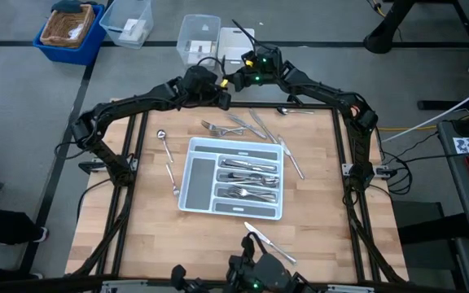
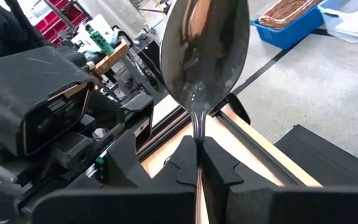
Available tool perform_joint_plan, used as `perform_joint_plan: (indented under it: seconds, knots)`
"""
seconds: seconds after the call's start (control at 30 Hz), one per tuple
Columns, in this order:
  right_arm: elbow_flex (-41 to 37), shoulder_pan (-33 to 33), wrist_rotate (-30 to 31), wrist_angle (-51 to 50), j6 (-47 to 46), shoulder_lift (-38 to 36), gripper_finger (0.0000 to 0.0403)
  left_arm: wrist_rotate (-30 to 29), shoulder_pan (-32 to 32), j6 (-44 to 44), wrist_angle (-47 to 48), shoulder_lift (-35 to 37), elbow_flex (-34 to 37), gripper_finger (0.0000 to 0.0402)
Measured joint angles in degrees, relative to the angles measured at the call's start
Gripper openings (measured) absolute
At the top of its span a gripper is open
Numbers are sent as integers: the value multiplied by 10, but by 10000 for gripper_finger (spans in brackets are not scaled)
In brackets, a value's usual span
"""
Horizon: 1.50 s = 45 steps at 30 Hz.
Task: Sort silverware
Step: Put the spoon into the organizer tray
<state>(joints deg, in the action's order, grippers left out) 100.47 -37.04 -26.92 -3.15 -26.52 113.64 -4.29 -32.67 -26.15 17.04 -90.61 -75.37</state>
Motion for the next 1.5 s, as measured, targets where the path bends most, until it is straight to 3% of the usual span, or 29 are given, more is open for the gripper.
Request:
perform_joint_plan:
  seconds: [0.17,0.43,0.57,0.8,1.3,1.5]
  knots:
    - [0,2,-16,4,0,0,3,-5,2,23,-6,-6,0,60]
    - [0,7,-26,21,2,0,4,-13,6,-49,-8,-52,0,101]
    - [0,7,-24,16,3,0,4,-15,9,-46,-7,-55,0,81]
    - [0,7,-22,26,12,0,4,-17,8,-20,-7,-55,0,7]
    - [0,7,-28,27,15,0,6,-17,16,48,-1,-54,0,1]
    - [0,7,-54,26,14,0,48,-16,20,102,19,-44,0,0]
